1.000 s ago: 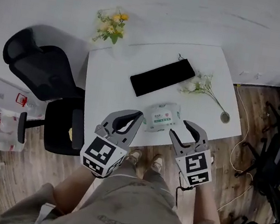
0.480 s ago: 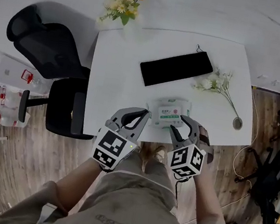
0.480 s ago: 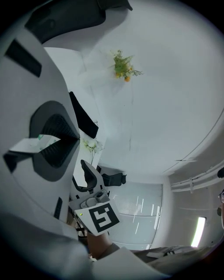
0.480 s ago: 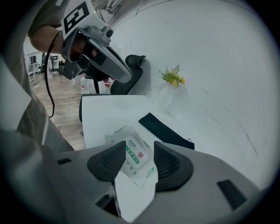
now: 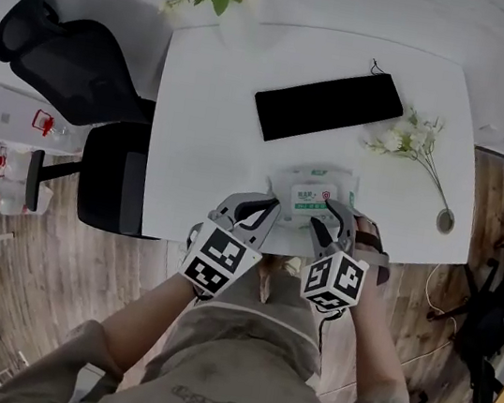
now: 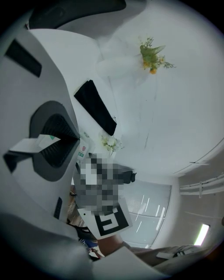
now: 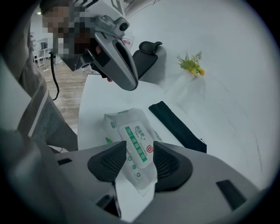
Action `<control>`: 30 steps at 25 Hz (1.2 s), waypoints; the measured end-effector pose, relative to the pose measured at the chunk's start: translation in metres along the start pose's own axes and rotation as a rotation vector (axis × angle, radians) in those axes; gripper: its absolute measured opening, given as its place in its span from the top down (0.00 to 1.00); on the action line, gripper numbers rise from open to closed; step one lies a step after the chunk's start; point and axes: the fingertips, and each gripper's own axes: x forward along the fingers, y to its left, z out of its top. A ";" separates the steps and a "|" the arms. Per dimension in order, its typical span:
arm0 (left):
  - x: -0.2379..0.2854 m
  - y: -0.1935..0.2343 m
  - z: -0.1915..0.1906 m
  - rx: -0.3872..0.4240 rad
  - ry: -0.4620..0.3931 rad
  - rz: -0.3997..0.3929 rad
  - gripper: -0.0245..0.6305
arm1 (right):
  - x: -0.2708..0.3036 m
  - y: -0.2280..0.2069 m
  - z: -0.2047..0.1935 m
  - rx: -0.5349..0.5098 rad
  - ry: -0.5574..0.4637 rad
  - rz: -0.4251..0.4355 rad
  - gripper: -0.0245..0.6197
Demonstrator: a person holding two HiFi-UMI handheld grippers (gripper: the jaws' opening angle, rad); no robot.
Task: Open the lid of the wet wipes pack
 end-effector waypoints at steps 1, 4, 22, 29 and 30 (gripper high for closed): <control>0.006 -0.001 -0.007 -0.001 0.014 -0.008 0.94 | 0.003 0.003 -0.001 -0.028 0.005 0.009 0.64; 0.022 -0.001 -0.027 -0.012 0.058 -0.025 0.94 | 0.011 0.014 -0.004 -0.110 0.010 0.041 0.68; 0.051 -0.003 -0.074 0.006 0.182 -0.080 0.94 | 0.009 0.017 0.002 -0.129 -0.019 0.089 0.88; 0.049 -0.004 -0.074 -0.015 0.189 -0.104 0.94 | -0.007 -0.024 0.030 -0.024 -0.152 -0.053 0.89; 0.049 -0.004 -0.075 -0.018 0.190 -0.108 0.94 | -0.005 -0.031 0.034 -0.029 -0.161 -0.075 0.89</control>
